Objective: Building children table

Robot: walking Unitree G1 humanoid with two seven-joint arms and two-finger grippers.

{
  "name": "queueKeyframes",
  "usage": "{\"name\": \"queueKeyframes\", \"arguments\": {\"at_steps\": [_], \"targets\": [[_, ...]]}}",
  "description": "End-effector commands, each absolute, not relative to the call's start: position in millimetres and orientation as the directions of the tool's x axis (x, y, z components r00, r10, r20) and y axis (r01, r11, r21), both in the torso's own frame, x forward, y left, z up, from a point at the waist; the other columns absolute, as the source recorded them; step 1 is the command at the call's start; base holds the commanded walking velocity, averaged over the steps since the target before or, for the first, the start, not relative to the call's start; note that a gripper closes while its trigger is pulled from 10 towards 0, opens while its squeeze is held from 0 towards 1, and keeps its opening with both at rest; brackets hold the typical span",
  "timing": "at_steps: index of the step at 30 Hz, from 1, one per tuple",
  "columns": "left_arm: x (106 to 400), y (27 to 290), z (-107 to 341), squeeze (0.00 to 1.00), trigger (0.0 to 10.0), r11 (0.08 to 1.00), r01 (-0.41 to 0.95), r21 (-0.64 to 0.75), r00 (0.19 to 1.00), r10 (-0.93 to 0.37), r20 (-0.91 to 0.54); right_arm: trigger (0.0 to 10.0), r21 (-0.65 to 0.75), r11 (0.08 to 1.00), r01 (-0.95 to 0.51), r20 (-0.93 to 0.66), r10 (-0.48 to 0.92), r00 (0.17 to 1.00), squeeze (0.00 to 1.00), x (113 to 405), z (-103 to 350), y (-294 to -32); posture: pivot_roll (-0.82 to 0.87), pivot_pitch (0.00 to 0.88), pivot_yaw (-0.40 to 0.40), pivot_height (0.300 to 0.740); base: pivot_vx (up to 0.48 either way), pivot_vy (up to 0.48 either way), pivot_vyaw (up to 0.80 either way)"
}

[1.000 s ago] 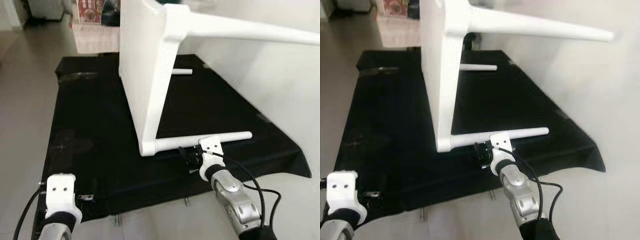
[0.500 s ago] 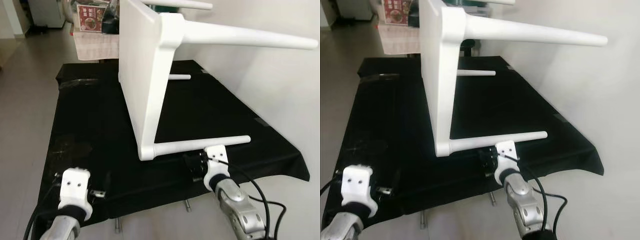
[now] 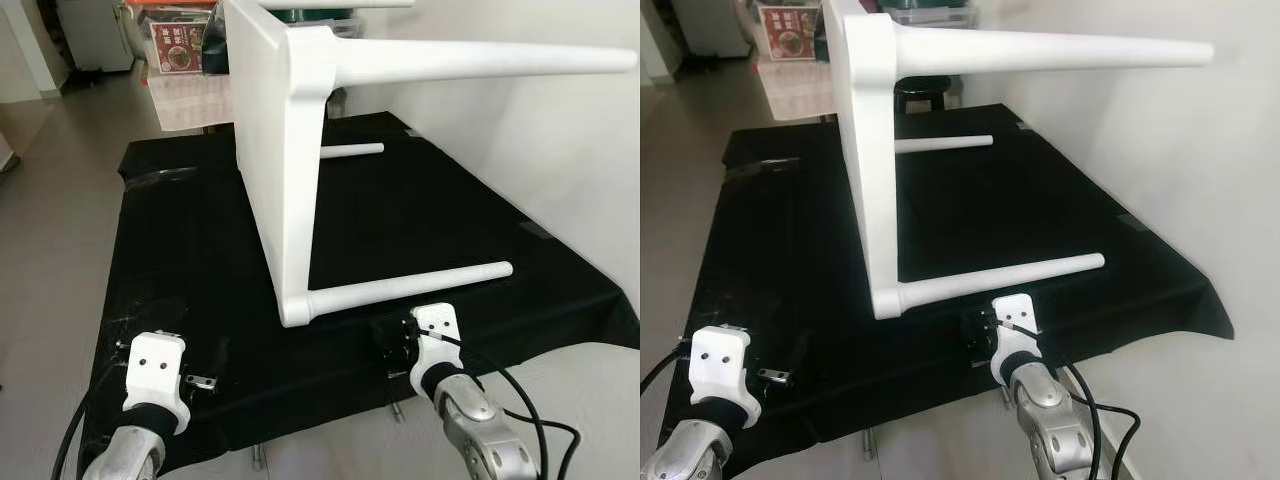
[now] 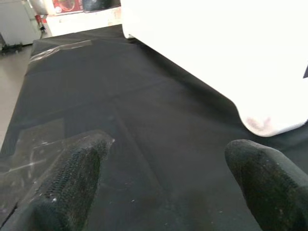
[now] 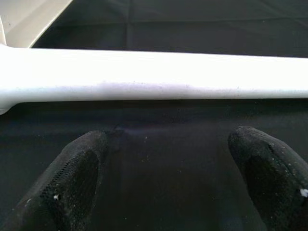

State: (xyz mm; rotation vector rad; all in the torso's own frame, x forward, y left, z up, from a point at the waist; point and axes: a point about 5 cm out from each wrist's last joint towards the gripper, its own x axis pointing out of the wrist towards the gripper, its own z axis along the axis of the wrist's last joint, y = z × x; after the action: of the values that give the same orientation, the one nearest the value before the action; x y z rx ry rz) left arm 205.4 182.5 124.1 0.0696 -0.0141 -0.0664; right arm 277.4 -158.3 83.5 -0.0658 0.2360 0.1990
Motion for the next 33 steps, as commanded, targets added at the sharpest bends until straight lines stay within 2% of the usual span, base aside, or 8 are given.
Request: {"name": "queueKeyframes", "arguments": {"at_steps": [1,6,33], "targets": [[204.2,186.1,119.2,0.0,10.0,0.996,0.055,0.068,0.999,-0.055,0.0,10.0,-0.024,0.98,-0.197,-0.219,0.187,0.958,0.0,277.1,86.3,-159.8,-0.17,0.057,-0.021,0.74,0.0,0.0,0.0],[204.7,187.7,118.7,0.0,10.0,0.998,0.032,0.051,0.999,-0.032,0.003,10.0,-0.05,0.971,-0.234,-0.192,0.22,0.956,0.0,281.0,88.8,-156.3,-0.16,0.055,-0.038,0.74,0.0,0.0,0.0],[208.3,186.3,115.2,0.0,10.0,0.999,0.04,0.026,0.999,-0.04,-0.009,10.0,-0.04,0.971,-0.237,-0.179,0.227,0.957,0.0,284.2,87.4,-157.9,-0.18,0.041,-0.042,0.74,0.0,0.0,0.0]]}}
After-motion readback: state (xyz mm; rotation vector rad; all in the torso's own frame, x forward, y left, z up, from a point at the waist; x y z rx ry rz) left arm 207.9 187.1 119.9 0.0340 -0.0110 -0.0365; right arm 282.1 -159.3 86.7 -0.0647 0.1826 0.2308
